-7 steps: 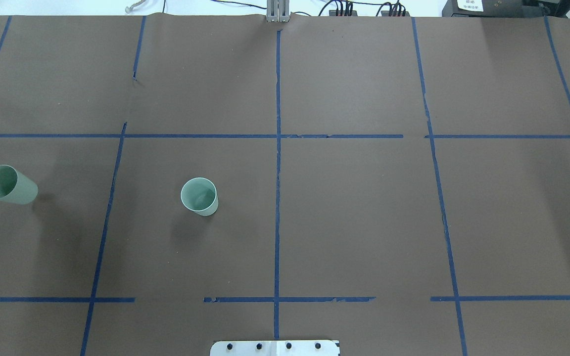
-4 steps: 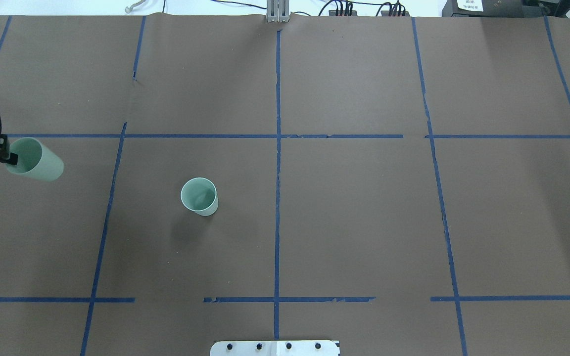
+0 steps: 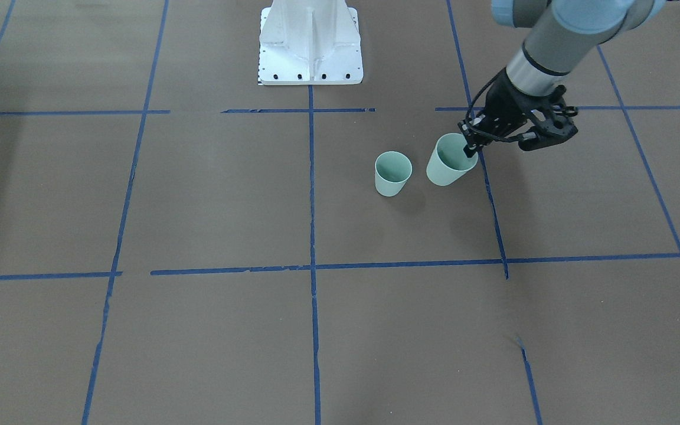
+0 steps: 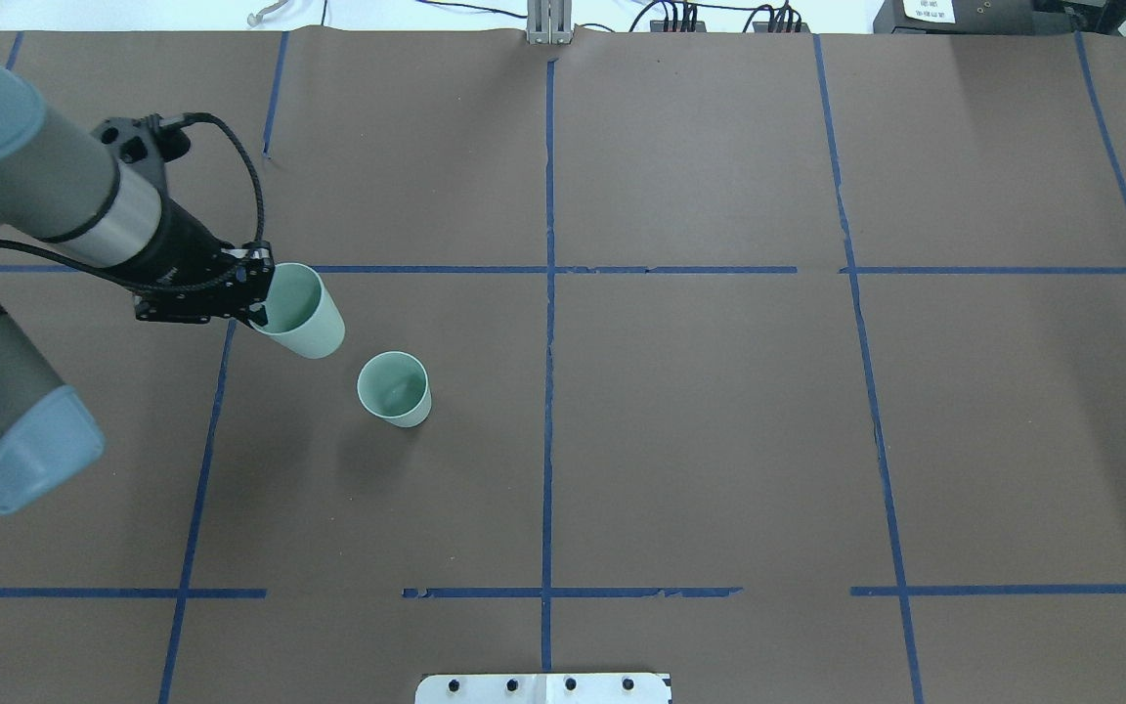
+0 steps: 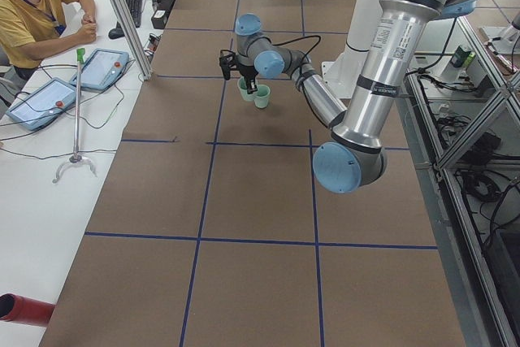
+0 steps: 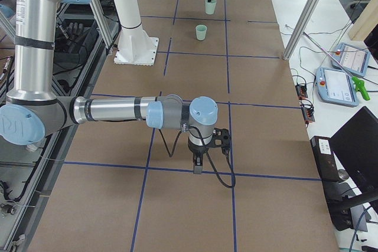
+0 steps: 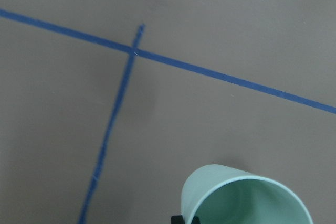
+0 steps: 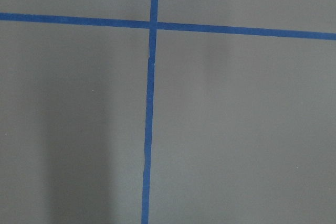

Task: Stack cups
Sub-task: 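Lift the grasped cup and carry it over the other green cup, then lower the held cup into the other cup and open the left gripper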

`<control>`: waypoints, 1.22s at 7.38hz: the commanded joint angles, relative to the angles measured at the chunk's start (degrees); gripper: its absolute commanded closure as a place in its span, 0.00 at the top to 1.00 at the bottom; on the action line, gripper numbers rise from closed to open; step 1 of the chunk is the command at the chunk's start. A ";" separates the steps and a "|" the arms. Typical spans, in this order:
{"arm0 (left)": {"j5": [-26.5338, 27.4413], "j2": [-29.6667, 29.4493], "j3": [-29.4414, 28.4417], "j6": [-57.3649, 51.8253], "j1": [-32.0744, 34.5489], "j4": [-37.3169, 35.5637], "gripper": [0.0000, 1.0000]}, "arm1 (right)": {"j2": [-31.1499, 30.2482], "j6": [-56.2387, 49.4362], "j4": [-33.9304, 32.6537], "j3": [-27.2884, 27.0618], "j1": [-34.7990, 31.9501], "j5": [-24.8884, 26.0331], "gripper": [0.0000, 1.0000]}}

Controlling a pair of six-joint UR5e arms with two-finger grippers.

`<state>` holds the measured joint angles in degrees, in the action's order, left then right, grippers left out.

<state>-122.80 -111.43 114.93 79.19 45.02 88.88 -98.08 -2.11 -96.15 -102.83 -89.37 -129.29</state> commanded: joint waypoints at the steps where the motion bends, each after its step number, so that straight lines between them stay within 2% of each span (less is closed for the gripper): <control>1: 2.21 -4.39 -1.63 7.80 -5.63 -1.96 0.00 | 0.00 0.00 0.00 0.00 -0.02 0.00 1.00; 2: 4.13 -5.72 -3.81 8.52 -6.95 -1.96 0.00 | 0.00 0.00 0.00 0.00 -0.02 0.00 1.00; 4: 4.59 -5.82 -4.28 8.53 -7.22 -1.96 0.00 | 0.00 0.00 0.00 0.00 -0.02 0.00 1.00; 5: 4.59 -5.82 -4.28 8.53 -7.66 -1.96 0.15 | 0.00 0.00 0.00 0.00 -0.02 0.00 1.00; 6: 4.68 -5.73 -4.01 8.53 -7.66 -1.87 0.97 | 0.00 0.00 0.00 0.00 -0.02 0.00 1.00; 9: 4.42 -4.95 -2.00 7.57 -6.96 -1.70 1.00 | 0.00 0.00 0.00 0.00 -0.02 0.00 1.00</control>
<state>-118.22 -116.92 111.79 87.40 37.68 87.09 -98.09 -2.11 -96.15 -102.83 -89.36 -129.29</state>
